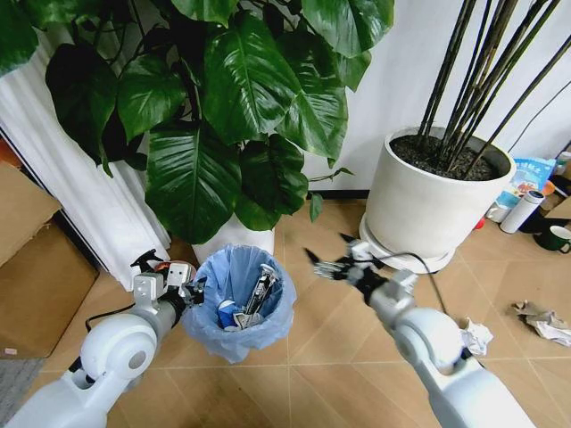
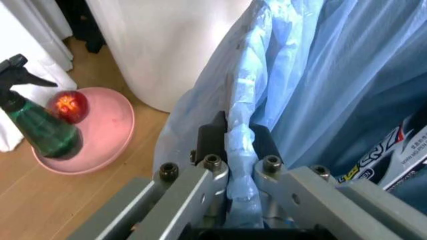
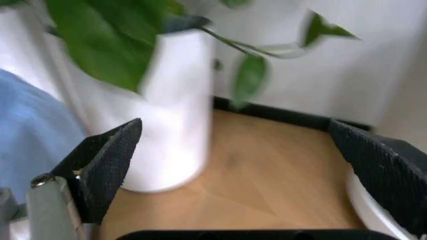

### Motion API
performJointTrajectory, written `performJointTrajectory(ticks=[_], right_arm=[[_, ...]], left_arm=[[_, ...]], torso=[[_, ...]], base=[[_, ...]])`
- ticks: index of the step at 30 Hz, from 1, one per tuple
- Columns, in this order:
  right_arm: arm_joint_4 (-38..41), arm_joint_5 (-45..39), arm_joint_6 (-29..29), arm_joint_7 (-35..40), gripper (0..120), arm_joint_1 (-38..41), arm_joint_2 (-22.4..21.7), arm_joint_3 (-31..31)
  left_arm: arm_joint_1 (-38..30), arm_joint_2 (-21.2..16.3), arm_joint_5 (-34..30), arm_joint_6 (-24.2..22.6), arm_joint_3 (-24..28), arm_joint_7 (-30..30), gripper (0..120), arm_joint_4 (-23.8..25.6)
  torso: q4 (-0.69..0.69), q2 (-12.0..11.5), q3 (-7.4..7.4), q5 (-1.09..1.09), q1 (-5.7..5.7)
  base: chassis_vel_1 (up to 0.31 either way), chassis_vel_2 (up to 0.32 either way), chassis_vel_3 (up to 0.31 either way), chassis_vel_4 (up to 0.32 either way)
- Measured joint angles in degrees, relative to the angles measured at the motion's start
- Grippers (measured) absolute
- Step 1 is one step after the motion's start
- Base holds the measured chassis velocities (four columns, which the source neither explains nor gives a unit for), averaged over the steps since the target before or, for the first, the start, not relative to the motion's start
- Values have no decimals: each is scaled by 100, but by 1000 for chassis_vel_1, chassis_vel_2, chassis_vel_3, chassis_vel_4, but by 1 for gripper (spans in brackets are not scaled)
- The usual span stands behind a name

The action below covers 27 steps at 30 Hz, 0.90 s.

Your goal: Pick up the trash bin and place the garbage on the floor into it.

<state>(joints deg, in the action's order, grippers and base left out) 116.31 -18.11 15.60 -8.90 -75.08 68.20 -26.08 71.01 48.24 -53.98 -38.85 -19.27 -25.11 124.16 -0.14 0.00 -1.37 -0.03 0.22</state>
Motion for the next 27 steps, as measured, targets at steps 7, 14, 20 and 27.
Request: performJointTrajectory(ticks=[7,14,20,27], right_arm=[[-283,117,-144,-94,100,-234,221,-481],[-567,175,-287,-140,100,-250,258,-630],[-679,193,-334,-149,100,-237,281,-642],[-818,208,-374,-163,100,-226,318,-672]], left_arm=[[30,10,12,13,-31,5,0,57],[58,12,18,21,-36,11,0,102],[105,12,24,24,-35,12,0,129],[107,-1,25,25,-28,8,0,141]], torso=[[1,0,0,0,0],[2,0,0,-1,0],[1,0,-1,0,0],[1,0,0,0,0]], base=[[0,0,0,0],[-49,-69,58,48],[-169,-180,164,170],[-177,-186,188,167]])
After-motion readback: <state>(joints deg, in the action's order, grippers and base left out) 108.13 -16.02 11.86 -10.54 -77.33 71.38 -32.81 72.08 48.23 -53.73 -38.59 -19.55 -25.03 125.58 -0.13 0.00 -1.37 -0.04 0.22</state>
